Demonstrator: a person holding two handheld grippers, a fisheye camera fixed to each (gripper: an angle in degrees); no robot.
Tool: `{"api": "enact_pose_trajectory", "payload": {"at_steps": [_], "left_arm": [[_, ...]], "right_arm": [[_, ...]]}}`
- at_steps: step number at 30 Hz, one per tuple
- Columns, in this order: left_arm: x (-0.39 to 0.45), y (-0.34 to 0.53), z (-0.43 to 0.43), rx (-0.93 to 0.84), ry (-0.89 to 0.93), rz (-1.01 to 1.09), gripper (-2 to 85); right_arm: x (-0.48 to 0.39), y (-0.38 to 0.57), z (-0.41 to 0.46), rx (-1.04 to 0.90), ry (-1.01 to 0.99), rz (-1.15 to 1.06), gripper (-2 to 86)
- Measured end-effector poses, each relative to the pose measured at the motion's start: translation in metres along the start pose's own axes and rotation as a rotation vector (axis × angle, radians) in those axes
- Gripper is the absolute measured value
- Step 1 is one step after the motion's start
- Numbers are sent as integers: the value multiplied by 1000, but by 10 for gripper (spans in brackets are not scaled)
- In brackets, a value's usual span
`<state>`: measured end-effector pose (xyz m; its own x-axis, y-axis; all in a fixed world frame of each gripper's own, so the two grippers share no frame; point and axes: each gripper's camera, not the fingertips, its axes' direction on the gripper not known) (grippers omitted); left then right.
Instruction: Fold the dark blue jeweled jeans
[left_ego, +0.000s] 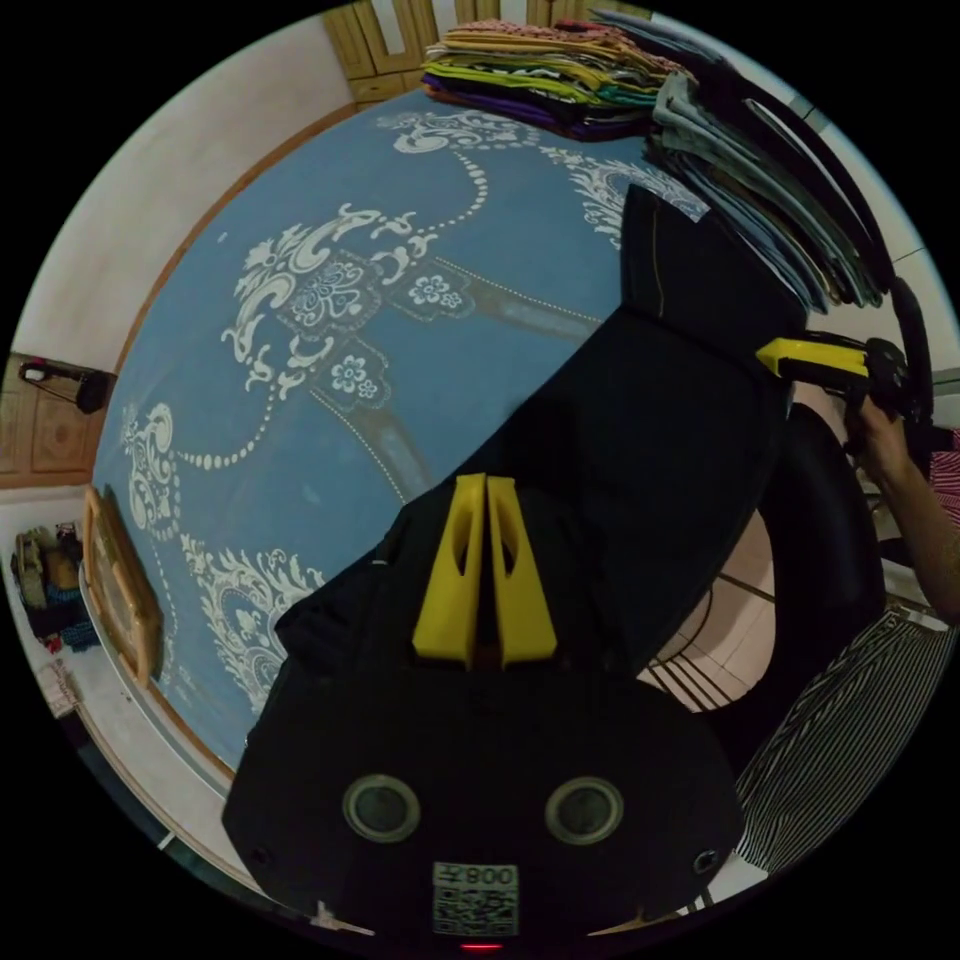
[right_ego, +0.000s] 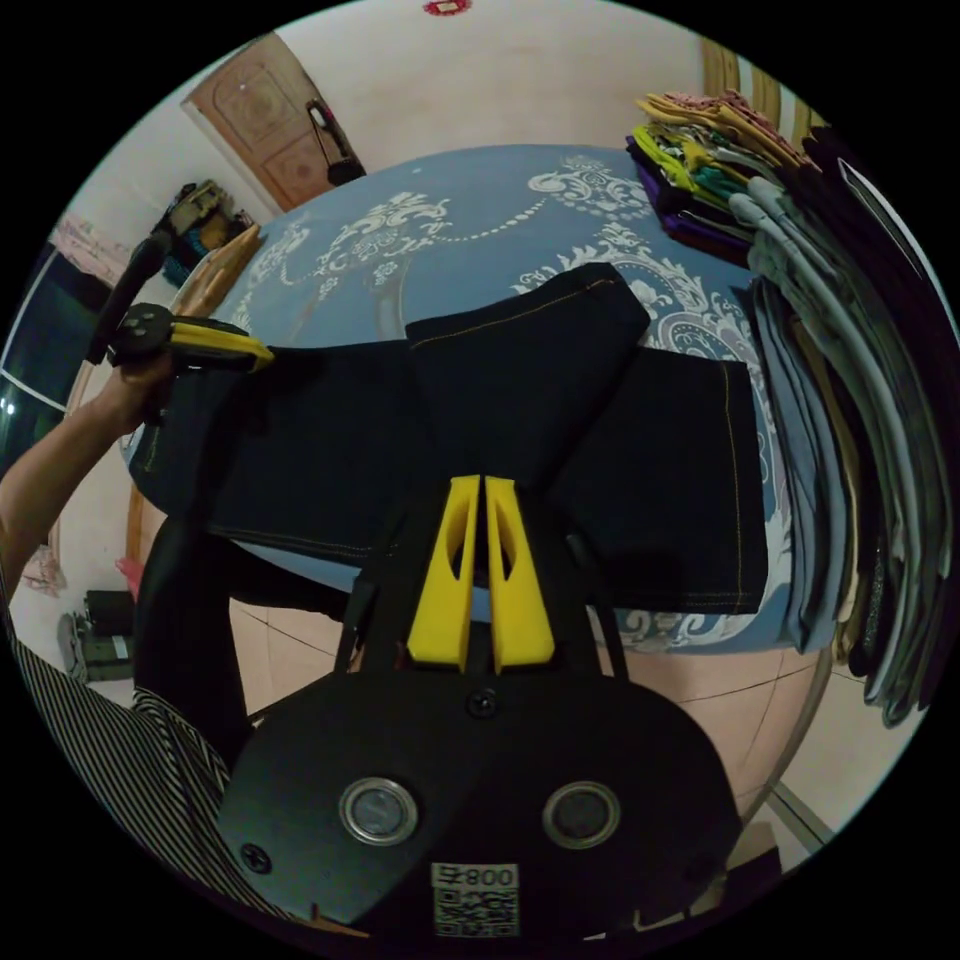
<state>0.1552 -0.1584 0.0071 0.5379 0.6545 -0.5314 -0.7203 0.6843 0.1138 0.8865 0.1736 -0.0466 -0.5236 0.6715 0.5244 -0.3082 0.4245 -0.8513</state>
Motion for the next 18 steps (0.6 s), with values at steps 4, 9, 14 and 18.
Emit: {"api": "enact_pose_trajectory", "payload": {"at_steps": [4,9,14,18], "left_arm": [[-8,-14,0,4,-79,-74,2],[-15,-25,7,-19,-46,-103,3],[-22,-26,-8,123,95,-139,16],[-18,-36,-10,183,271,-129,38]], "right_arm": [[7,11,9,10,-46,20,0],[9,15,11,17,-57,27,10],[-5,12,0,94,5,-56,69],[-26,-10,13,76,83,-183,89]]}}
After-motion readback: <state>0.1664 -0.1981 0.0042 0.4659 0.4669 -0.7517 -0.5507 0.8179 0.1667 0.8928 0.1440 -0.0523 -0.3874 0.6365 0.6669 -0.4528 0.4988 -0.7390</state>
